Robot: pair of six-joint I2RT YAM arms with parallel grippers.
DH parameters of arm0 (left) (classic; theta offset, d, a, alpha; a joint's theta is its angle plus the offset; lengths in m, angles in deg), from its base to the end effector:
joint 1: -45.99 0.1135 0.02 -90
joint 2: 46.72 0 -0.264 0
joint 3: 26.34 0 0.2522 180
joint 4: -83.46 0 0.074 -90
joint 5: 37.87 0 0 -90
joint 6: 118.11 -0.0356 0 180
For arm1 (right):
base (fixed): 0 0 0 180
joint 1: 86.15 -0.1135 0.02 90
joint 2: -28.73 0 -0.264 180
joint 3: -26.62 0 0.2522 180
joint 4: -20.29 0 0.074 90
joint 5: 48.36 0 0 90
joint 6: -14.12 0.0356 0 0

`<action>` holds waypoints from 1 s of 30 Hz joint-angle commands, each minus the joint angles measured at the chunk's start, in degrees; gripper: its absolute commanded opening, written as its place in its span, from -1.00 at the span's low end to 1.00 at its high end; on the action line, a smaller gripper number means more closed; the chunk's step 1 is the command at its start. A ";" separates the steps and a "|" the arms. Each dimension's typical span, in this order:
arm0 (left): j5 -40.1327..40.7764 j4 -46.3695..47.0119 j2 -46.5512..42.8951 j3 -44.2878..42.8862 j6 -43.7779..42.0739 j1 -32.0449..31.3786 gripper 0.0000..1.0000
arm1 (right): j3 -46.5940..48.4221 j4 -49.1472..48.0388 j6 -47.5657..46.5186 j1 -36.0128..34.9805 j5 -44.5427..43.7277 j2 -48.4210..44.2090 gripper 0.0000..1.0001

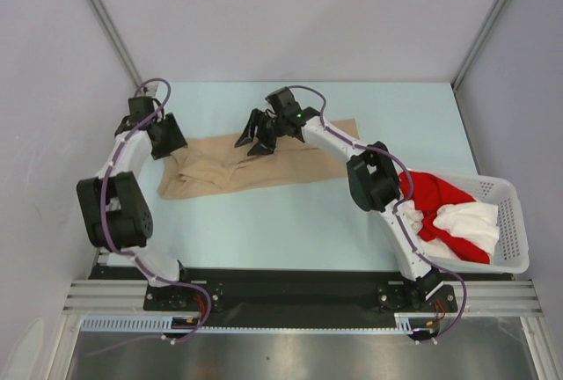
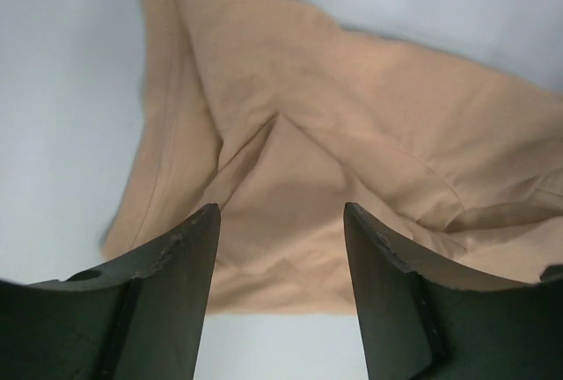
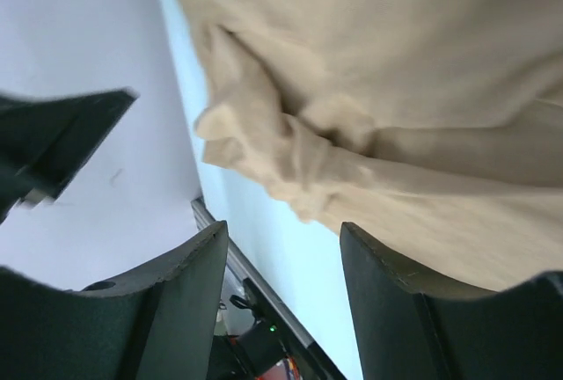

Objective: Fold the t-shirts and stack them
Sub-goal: Fold the tshirt

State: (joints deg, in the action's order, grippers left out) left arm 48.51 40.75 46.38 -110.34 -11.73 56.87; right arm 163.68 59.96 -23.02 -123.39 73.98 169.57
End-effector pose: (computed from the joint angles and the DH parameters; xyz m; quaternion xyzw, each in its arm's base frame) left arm 0.3451 0.0640 0.2511 -0.2125 0.9203 -0.0455 0.3252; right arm 0.4279 0.3492 0.1920 0.0109 0.8890 0.4493 0.0871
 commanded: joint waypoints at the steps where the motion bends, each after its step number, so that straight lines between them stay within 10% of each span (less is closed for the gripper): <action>1: -5.61 -2.51 6.64 -5.69 -3.81 0.73 0.25 | 3.52 0.20 1.79 -2.05 -1.57 2.86 0.18; 14: -6.84 -1.20 15.09 -9.66 -5.83 0.55 -0.08 | 4.22 -1.12 5.32 -3.46 -1.67 5.15 -0.29; 30: -7.02 -0.67 22.13 -14.84 -5.22 -1.29 -0.27 | 4.49 -3.59 9.28 -3.81 -1.13 7.70 -0.36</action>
State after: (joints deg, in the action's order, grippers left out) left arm 42.44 39.33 68.85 -122.73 -16.16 56.43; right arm 166.39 58.52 -15.37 -126.84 72.30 176.69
